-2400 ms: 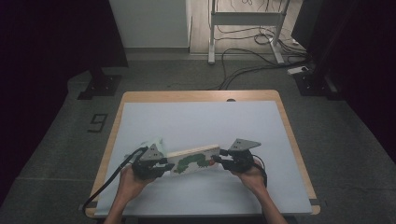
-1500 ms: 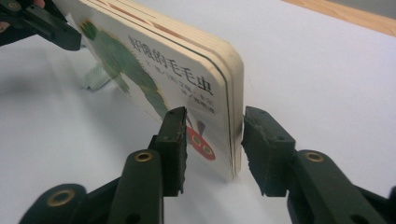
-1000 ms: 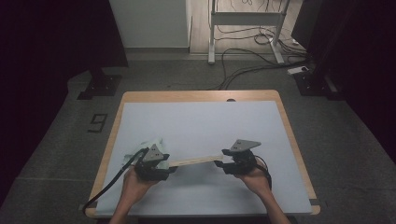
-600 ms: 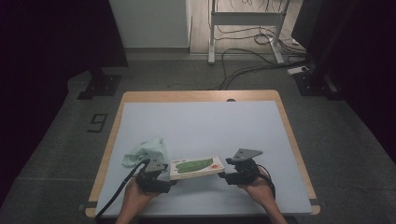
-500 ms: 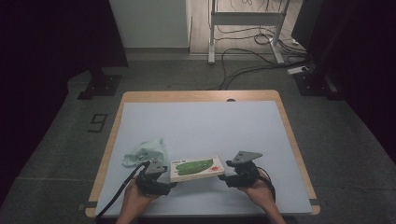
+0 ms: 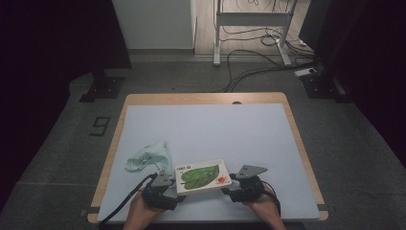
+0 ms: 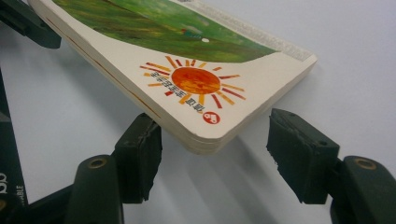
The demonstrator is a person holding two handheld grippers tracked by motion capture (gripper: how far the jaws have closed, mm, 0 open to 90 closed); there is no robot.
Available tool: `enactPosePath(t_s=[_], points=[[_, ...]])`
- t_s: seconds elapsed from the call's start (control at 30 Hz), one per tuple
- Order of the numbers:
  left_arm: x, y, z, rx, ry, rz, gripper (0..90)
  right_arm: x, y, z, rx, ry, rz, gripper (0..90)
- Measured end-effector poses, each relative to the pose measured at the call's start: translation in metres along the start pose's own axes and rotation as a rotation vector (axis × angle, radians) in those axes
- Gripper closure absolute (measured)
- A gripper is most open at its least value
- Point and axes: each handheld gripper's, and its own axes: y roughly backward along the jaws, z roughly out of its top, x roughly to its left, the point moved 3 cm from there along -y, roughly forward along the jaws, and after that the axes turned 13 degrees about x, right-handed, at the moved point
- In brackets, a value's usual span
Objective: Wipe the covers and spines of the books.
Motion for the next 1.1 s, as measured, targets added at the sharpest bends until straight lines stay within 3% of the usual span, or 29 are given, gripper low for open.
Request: enactPosePath(t_s=[0.2,0.33,0.4,0.53,0.7,0.87,1.1], points=[[-0.004,-0.007,-0.003,0.039,-0.023,0.028,27.1,0.004,-0.003,-0.006,0.013,0.013,0.009,33.9],[-0.007,-0.01,-0.005,0.059,-0.046,0.057,27.0,0.008,-0.006,-0.009,0.041,0.039,-0.01,33.0],[-0.008,-0.011,-0.006,0.061,-0.052,0.05,25.0,0.008,-0.008,-0.011,0.05,0.049,-0.012,31.3],[-0.006,-0.009,-0.009,0.046,-0.041,0.034,24.2,0.008,-0.006,-0.013,0.016,0.037,0.033,31.1],[-0.006,-0.007,-0.011,0.028,-0.056,0.034,31.5,0.009,-0.008,-0.014,0.028,0.046,-0.002,38.9],[0.0,-0.008,-0.01,0.018,-0.048,0.033,35.7,0.011,-0.013,-0.011,0.035,0.057,-0.041,38.6],[0.015,-0.012,-0.003,-0.016,-0.029,0.017,35.5,0.002,-0.018,-0.004,0.03,0.032,-0.051,37.9]])
